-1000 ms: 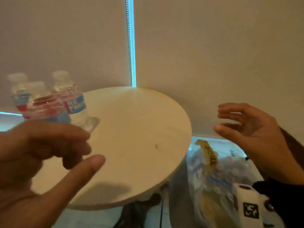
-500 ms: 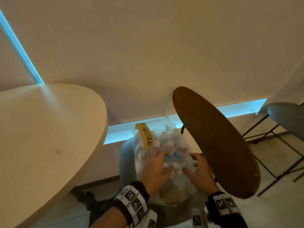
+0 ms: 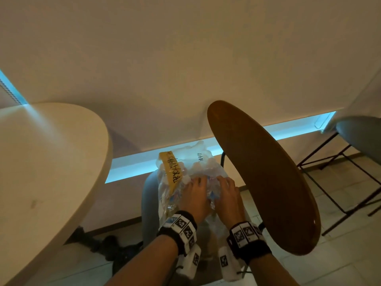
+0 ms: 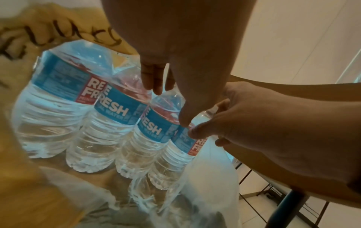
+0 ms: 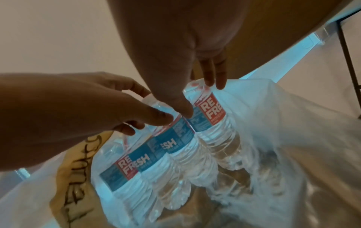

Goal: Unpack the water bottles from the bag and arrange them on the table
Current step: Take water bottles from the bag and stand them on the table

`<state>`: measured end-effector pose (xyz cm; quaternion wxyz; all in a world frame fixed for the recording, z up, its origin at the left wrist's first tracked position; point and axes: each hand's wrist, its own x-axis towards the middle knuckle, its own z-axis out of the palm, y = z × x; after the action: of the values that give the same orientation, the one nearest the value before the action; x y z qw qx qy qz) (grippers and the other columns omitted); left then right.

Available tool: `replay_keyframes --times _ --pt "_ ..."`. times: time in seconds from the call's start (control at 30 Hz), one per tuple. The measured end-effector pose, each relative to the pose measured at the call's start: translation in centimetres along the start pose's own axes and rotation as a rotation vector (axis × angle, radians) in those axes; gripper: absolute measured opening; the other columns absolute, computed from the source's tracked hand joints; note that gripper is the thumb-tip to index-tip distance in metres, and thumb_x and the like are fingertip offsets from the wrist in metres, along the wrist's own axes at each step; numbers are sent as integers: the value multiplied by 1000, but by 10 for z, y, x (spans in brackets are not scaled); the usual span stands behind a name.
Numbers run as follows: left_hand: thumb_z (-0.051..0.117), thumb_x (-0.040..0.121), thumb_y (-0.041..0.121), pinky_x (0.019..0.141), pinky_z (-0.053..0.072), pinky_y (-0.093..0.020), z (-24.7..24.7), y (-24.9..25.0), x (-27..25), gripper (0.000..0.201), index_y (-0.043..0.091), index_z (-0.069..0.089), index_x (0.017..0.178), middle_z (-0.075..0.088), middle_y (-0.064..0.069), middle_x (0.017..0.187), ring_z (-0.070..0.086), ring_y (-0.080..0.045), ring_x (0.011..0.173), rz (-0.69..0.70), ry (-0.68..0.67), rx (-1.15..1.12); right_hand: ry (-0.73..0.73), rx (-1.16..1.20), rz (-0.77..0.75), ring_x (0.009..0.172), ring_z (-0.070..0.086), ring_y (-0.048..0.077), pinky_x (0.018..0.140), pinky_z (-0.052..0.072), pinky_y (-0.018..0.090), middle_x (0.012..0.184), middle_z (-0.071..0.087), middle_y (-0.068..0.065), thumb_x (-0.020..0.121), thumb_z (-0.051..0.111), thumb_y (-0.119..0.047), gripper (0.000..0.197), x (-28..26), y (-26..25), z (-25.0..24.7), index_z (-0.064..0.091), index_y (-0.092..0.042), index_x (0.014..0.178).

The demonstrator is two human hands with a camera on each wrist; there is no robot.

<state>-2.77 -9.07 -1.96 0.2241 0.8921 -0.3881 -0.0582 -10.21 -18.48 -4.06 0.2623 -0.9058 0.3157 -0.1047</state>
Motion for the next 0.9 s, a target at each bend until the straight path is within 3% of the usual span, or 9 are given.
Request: replay_keyframes --times 0.07,0.17,0.3,0.4,0.5,0.63,0.73,0.8,0.9 --pt "72 86 26 115 38 -38 4 -2 -1 62 18 41 139 49 -5 145 47 -23 134 19 -27 17 54 75 26 123 53 36 99 49 45 136 51 18 81 75 -10 58 -6 8 8 51 -8 133" --pt "78 80 21 108 45 -37 13 -5 -4 66 19 42 135 50 -5 142 50 -24 129 -1 -112 -73 52 206 73 117 54 34 92 44 33 132 49 18 81 75 -5 58 -14 19 16 48 -6 132" --pt "75 81 15 97 51 -36 11 -4 -10 52 22 50 125 59 -4 131 58 -24 119 -5 -183 -182 67 317 63 115 57 30 94 50 36 128 55 14 86 73 -11 51 -19 27 11 50 -8 130" --pt "72 83 19 88 49 -25 -6 -1 -16 41 21 57 121 64 -4 123 62 -22 112 -13 -85 -238 117 364 -3 107 61 19 81 52 24 117 60 0 86 75 -27 42 -24 21 -3 53 -19 120" --pt "77 79 29 97 51 -33 -36 6 -31 44 26 60 120 66 2 123 62 -18 114 -5 28 -311 170 315 -101 93 62 12 70 42 10 102 59 -11 79 82 -30 44 -30 4 -34 54 -25 113" --pt "82 74 37 98 54 -38 -90 20 -56 47 26 66 117 71 6 117 65 -12 110 -21 204 -367 108 289 -216 86 60 5 76 56 31 92 54 -31 70 88 -32 56 -34 -37 -98 48 -40 108" --pt "83 77 35 101 51 -22 -141 31 -76 49 26 66 121 68 17 118 59 5 107 -31 300 -420 101 275 -364 94 62 8 80 58 33 98 49 -38 62 88 -40 64 -38 -79 -142 47 -44 110" --pt "85 72 36 87 48 -8 -179 37 -90 49 35 64 116 63 31 102 58 11 94 -39 362 -405 96 312 -453 95 64 6 80 58 26 103 54 -36 59 80 -52 62 -43 -109 -170 48 -43 113" --pt "75 66 58 76 55 -15 -240 45 -118 48 42 59 108 66 26 90 63 3 85 -46 472 -308 91 393 -603 100 68 8 75 63 22 108 68 -17 58 83 -46 61 -45 -157 -206 56 -34 112"
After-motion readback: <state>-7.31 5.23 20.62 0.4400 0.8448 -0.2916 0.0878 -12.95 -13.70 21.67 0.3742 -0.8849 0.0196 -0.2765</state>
